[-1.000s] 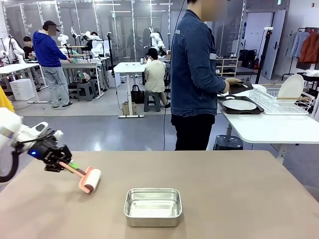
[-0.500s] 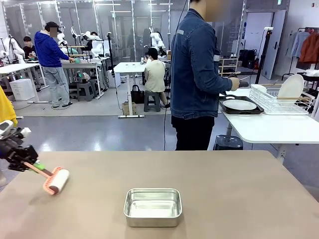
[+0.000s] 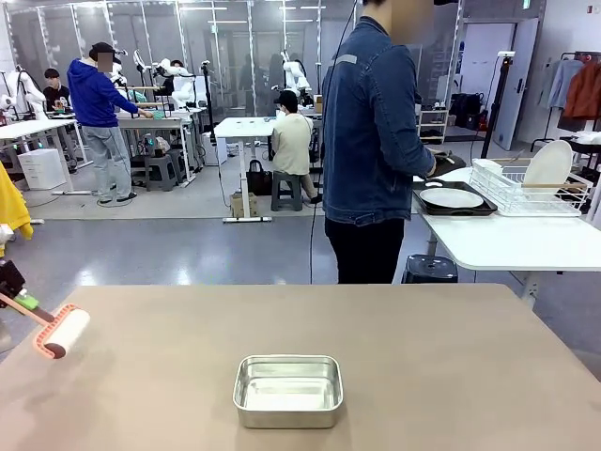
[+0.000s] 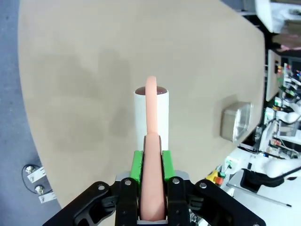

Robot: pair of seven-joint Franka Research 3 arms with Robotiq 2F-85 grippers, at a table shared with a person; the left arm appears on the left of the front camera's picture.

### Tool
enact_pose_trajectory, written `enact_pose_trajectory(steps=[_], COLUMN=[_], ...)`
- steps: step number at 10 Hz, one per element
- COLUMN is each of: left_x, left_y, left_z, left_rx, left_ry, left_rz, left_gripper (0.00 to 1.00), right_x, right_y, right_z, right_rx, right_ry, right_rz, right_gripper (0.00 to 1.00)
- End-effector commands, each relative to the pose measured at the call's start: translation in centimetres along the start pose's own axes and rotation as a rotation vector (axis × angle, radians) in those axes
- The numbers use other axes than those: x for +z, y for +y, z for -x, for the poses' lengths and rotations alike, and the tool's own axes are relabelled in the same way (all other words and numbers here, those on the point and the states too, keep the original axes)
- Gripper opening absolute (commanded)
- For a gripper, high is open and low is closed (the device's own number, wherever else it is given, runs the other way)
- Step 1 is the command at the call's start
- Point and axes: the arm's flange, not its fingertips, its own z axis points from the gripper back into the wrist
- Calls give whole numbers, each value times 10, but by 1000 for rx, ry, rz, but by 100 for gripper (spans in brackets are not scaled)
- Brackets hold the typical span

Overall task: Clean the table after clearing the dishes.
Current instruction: When the right (or left) Handle tray is removed, use the right hand (or left hand) to clean the right (or left) side of the table with the Lint Roller, then place the Lint Roller back on top of the Airtight Container.

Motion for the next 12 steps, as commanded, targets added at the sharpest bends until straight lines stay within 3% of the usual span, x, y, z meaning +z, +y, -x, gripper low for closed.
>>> enact_pose_trajectory(steps=[1, 3, 4, 12], left_x=[26, 45, 37, 37], left_y=[-39, -80, -45, -45], left_z=[29, 56, 20, 20], left_rx=[-68, -96, -60, -60], left_ry=[-46, -162, -52, -52], left_rz=[31, 1, 10, 10], left_gripper=[20, 20, 20, 20], right_x=[-1, -1, -1, -1], right_y=[4, 4, 4, 4], right_z=[2, 2, 2, 2], right_rx=[9, 9, 9, 9], right_ry=[1, 1, 1, 1], right_rz=[-9, -9, -9, -9], right_gripper=[100, 100, 100, 100])
